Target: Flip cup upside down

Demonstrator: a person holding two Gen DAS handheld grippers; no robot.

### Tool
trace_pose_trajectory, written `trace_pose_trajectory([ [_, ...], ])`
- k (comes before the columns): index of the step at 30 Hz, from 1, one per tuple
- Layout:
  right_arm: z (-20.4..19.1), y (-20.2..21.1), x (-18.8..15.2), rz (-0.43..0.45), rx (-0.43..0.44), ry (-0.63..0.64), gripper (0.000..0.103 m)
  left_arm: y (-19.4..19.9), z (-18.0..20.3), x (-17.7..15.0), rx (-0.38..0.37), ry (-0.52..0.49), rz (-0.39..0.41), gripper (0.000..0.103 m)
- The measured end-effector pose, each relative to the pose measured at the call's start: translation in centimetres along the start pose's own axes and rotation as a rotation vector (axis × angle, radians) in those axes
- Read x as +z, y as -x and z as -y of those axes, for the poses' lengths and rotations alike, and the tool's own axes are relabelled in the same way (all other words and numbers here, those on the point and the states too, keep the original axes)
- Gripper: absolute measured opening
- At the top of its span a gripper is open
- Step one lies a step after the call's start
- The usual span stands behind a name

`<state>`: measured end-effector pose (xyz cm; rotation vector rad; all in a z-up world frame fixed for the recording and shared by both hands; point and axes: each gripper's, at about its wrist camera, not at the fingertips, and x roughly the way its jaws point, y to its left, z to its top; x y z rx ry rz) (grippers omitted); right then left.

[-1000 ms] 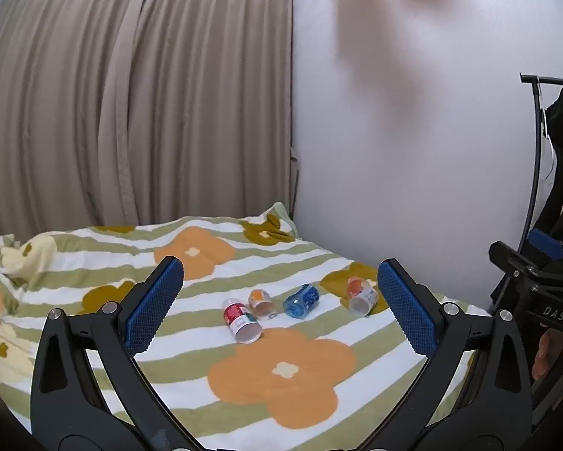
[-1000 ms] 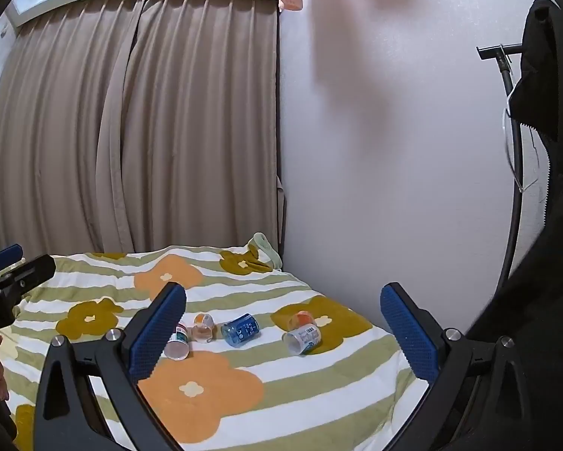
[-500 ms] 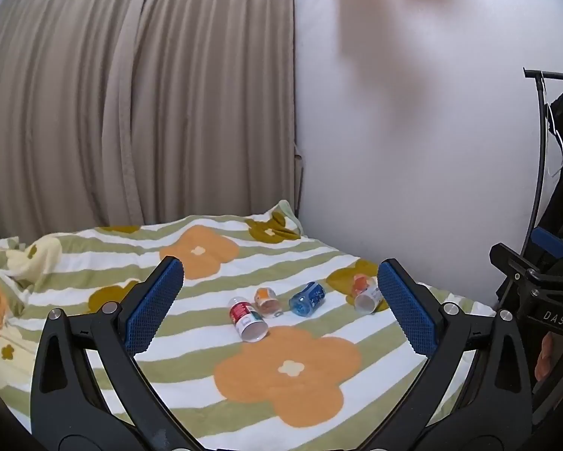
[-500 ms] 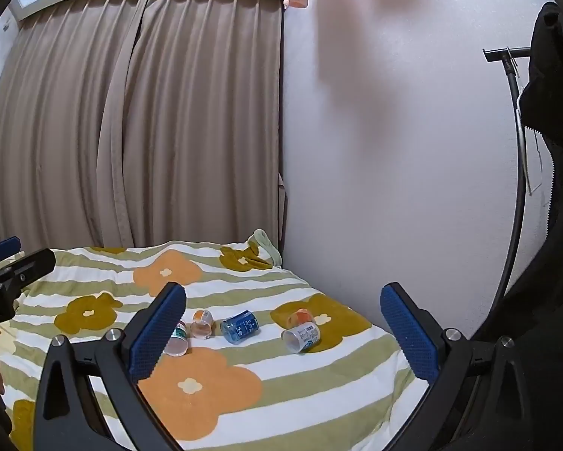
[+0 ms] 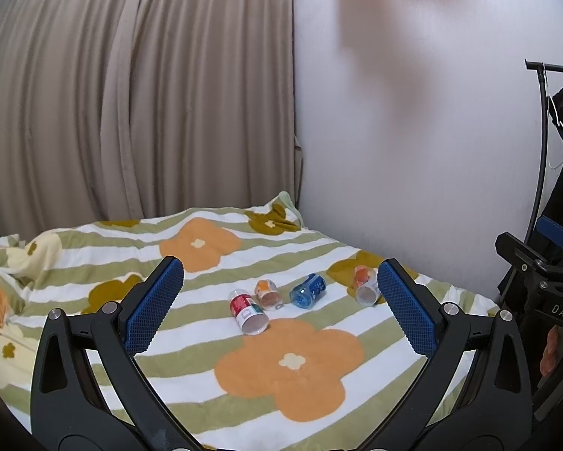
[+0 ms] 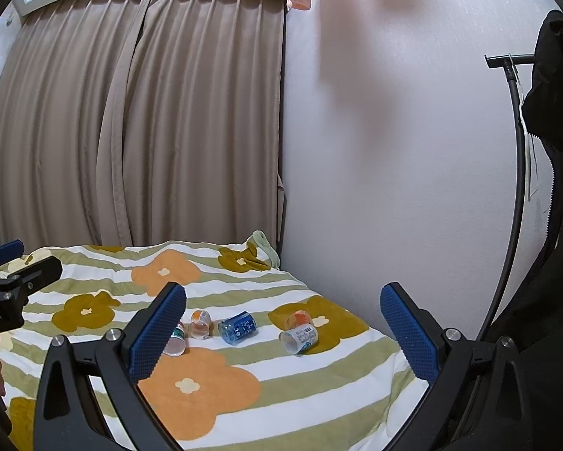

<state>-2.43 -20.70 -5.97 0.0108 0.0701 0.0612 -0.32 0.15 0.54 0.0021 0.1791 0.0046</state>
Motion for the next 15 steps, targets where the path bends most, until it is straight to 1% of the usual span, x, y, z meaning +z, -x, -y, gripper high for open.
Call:
trace_pose_trajectory([
  [15,-0.11,0.72,0.11,-0.003,0.036,0.003,0.103,-0.21,0.27,-0.33,-0.012,0.001,-0.019,0.103],
])
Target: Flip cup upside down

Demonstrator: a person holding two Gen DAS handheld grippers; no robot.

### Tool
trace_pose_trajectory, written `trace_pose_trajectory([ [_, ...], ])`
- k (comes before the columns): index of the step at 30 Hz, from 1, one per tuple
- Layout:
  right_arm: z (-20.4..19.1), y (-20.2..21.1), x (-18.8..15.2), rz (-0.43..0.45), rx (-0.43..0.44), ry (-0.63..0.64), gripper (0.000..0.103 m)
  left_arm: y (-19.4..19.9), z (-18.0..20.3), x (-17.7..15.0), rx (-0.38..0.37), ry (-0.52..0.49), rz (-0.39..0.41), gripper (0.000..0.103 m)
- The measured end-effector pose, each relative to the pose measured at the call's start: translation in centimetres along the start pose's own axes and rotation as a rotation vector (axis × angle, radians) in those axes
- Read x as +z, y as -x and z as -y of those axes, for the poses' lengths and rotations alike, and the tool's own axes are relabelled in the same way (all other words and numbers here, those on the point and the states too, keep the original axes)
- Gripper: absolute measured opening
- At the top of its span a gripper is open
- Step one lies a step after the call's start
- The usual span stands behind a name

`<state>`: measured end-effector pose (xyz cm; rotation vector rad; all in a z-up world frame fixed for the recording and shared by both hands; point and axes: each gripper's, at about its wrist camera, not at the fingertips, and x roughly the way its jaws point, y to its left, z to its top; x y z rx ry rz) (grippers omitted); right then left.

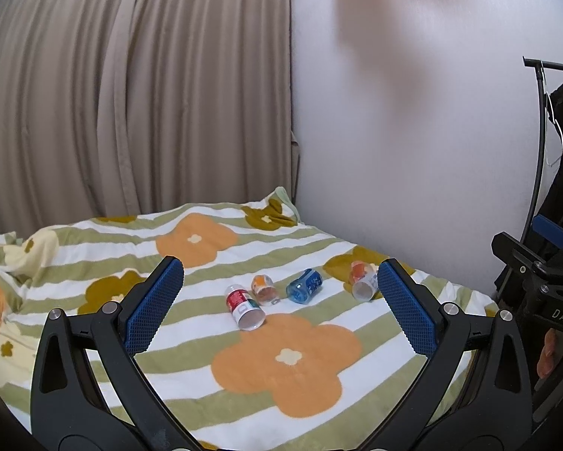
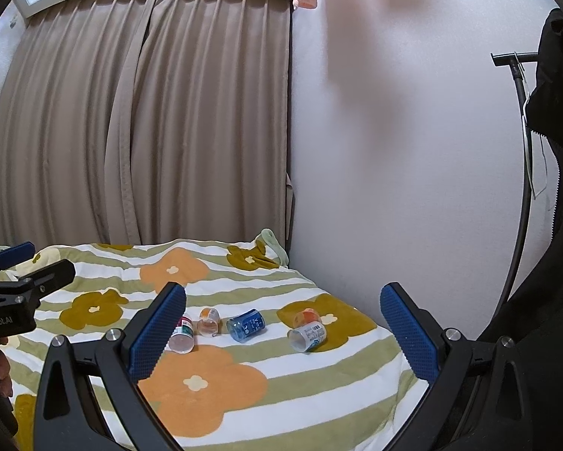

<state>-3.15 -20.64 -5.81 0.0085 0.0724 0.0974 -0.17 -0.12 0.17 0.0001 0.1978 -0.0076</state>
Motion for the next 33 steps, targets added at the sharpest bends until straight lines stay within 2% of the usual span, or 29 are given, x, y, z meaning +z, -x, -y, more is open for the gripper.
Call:
trace_pose_trajectory([
  [14,-0.7,0.1,0.0,0.0,0.011,0.0,0.103,0.1,0.0,-0.1,-0.005,0.008,0.0,0.103],
  [25,-1.3,0.3,0.4,0.047,0.014,-0.033,0.103,0.4,-0.8,-0.2,-0.014,0.02,-0.007,0.103],
  [33,-1.0,-0.2,0.2,0.018,0.032,-0.05,0.103,0.4,-0.9,-0.2,-0.016,0.019,-0.009,0.103],
])
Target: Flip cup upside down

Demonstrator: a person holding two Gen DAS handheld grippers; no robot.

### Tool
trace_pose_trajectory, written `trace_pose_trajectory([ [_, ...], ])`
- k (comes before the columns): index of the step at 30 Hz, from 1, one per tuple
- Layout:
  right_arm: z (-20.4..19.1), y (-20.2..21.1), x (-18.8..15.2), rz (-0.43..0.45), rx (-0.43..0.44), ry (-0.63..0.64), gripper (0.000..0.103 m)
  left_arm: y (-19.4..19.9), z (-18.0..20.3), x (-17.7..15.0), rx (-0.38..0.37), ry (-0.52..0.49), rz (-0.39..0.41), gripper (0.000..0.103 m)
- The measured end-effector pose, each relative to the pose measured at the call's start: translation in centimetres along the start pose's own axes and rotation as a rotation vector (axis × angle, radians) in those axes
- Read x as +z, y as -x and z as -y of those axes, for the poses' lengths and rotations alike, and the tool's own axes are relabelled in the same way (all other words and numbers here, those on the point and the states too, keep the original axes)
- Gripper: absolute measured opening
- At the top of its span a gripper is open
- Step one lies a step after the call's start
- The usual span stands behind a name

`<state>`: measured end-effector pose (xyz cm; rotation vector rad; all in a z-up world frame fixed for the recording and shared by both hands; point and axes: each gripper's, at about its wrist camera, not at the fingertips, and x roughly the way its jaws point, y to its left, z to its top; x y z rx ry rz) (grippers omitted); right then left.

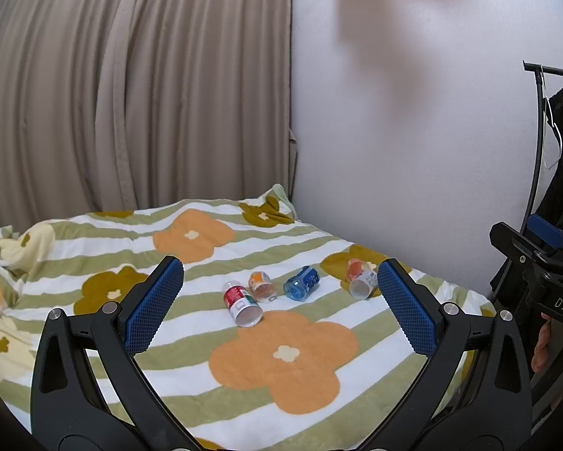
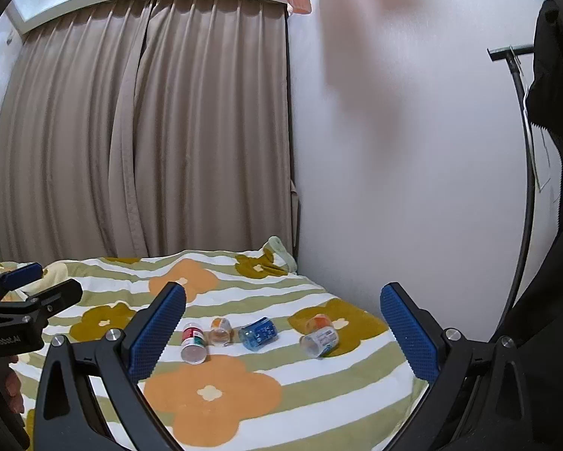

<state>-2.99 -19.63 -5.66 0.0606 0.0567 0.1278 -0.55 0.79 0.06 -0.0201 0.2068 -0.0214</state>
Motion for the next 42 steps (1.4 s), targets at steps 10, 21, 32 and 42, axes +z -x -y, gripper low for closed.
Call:
trace_pose_trajectory([
  [10,0.0,-0.3,-0.2,-0.016,0.004,-0.001,0.103,-0.1,0.1,-0.1,0.001,-0.001,0.0,0.103],
  [21,-1.3,-2.7,0.3,-0.098,0.025,0.049,0.103,-0.8,-0.9,-0.4,-0.007,-0.006,-0.017,0.103],
  [32,-3.3,-19.8,2.4,-0.437,0.271,0.034,0.103,-6.9,-6.3,-0.1,0.007,0.02,-0.114,0.103],
  [42,-8.4,-40.0,-3.6,-0.778,0.345,0.095,0.103,-17.3,-11.5,-2.6,0.031,0.056,-0.31,0.103],
])
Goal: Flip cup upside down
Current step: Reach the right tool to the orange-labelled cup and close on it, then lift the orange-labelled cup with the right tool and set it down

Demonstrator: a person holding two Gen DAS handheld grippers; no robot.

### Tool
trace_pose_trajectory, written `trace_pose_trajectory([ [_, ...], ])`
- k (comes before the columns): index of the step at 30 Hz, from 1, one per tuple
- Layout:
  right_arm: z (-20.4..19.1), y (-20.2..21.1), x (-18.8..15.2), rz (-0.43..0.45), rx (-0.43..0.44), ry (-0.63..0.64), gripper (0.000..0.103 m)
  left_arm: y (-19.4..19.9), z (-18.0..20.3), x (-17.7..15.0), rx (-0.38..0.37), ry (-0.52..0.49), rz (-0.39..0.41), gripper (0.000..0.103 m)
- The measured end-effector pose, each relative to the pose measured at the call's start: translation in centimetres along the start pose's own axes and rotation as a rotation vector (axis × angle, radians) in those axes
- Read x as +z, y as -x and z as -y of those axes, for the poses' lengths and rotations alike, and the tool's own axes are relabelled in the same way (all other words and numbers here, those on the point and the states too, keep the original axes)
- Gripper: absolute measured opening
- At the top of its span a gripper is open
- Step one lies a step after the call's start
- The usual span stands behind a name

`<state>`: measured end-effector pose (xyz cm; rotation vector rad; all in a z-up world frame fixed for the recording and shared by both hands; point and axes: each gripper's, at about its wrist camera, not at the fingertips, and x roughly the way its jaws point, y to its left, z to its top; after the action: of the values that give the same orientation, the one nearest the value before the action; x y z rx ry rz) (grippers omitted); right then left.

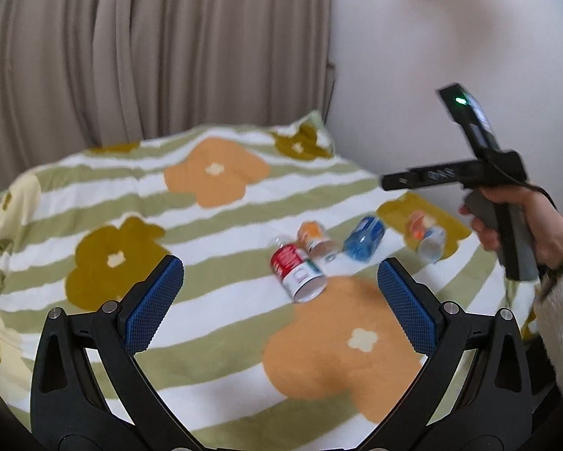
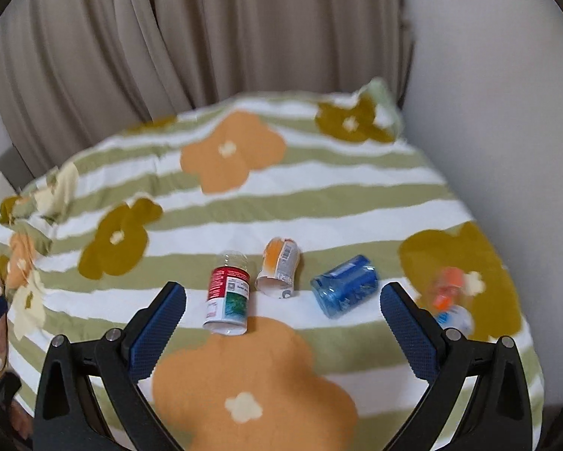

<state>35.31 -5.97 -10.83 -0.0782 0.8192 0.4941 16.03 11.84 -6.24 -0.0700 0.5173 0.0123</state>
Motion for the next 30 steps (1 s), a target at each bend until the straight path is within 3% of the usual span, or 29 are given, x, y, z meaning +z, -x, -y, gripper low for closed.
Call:
trace_pose_trajectory([
  [6,0.4,-11.9,2.6,-0.206,0.011,0.019,0.103,-6.3,-1.1,-0.8,-0.005,0.025,-0.11,0.103],
  [14,0.7,-21.3,3.2,-0.379,0.02,0.015,0.095,-12.3,-1.5,-2.8,-0.016,0.066,-0.24,0.103],
  [16,0.6,-22.5,3.1,-0.4,0.012,0.02,0.094,-12.7,-1.4,-3.3,-0.017,0.073,-0.253,0.103],
  [18,0.6,-23.5,3.0,-0.423,0.01,0.021,0.085,-12.9,-1.3,-3.7,-0.02,0.079,-0.263,0.103],
  [22,0.7,-24.6,2.5,-0.47,0.029,0.006,0.058,-12.7,-1.5,-4.1,-0.023,0.082,-0.273,0.103],
  [26,0.4,-23.8,2.5,-0.445,0.029,0.002,0.057,-11.4,-1.6,-4.3,-0.018,0.078,-0.272,0.103],
  [30,0.2,-20.3,3.3,-0.397,0.05,-0.006,0.056,-9.3,-1.9,-4.0,-0.005,0.068,-0.251,0.103],
])
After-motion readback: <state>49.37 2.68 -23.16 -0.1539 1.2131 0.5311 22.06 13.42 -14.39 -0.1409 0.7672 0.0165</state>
